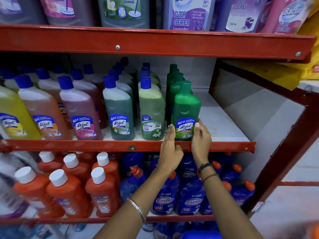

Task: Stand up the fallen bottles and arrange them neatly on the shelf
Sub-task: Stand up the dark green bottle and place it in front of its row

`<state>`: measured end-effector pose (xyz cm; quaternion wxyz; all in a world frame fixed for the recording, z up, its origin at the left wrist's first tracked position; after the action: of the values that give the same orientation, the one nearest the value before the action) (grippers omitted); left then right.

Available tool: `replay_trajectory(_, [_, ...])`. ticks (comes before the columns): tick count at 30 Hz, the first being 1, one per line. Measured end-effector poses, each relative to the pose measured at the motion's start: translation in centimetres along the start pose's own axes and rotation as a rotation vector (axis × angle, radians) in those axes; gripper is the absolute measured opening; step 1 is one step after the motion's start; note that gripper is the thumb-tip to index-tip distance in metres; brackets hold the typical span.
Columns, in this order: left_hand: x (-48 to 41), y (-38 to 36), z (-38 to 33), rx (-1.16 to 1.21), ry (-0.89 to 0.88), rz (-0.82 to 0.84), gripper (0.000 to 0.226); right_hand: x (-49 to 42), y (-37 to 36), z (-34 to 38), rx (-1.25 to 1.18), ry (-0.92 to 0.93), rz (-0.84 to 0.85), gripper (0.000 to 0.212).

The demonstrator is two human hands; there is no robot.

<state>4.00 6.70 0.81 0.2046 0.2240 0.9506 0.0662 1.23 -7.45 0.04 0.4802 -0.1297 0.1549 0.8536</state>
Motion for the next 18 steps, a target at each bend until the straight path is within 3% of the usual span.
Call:
replay_trajectory(2, [0.8, 1.8, -0.4, 0.035, -0.112, -0.135, 0.062, 2.7, 1.5, 2.3, -0.012, 0.113, -0.206, 0.040])
replay_trajectory(3, [1.1, 3.3, -0.4, 0.067, -0.161, -0.234, 0.054, 4.1, 1.4, 3.5, -0.029, 0.205, -0.223, 0.040])
replay_trajectory(4, [1.2, 4.8, -0.2, 0.103, -0.174, -0.321, 0.048, 5.3, 0.6, 4.7, -0.039, 0.288, -0.154, 0.041])
replay_trajectory(6, [0.5, 7.2, 0.9, 0.177, -0.113, -0.395, 0.052, 6.9, -2.7, 5.7, -0.040, 0.327, 0.140, 0.043])
replay_trajectory(8, [-1.0, 8.2, 1.7, 0.215, -0.026, -0.339, 0.058, 7.4, -6.0, 5.5, -0.009, 0.217, 0.401, 0.051])
replay_trajectory(10, [-2.4, 8.5, 2.3, 0.204, 0.026, -0.250, 0.061, 6.8, -7.8, 5.0, 0.075, 0.124, 0.502, 0.058])
replay_trajectory(13, [-3.3, 8.7, 2.7, 0.164, 0.075, -0.164, 0.071, 5.6, -9.3, 5.0, 0.213, 0.080, 0.543, 0.052])
replay_trajectory(18, [-2.8, 8.8, 2.6, 0.079, 0.115, -0.107, 0.066, 5.3, -9.2, 5.1, 0.255, 0.083, 0.465, 0.049])
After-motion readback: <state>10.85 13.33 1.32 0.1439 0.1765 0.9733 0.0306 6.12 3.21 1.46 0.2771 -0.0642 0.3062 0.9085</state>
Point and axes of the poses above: each hand's wrist, its own x-axis away from the middle knuckle, its own y-axis out of the back of the hand, z = x × y, the point moved 8 cm from there along -x, towards the middle knuckle, and after that the axes turned 9 degrees about x, right-handed, at the moved point
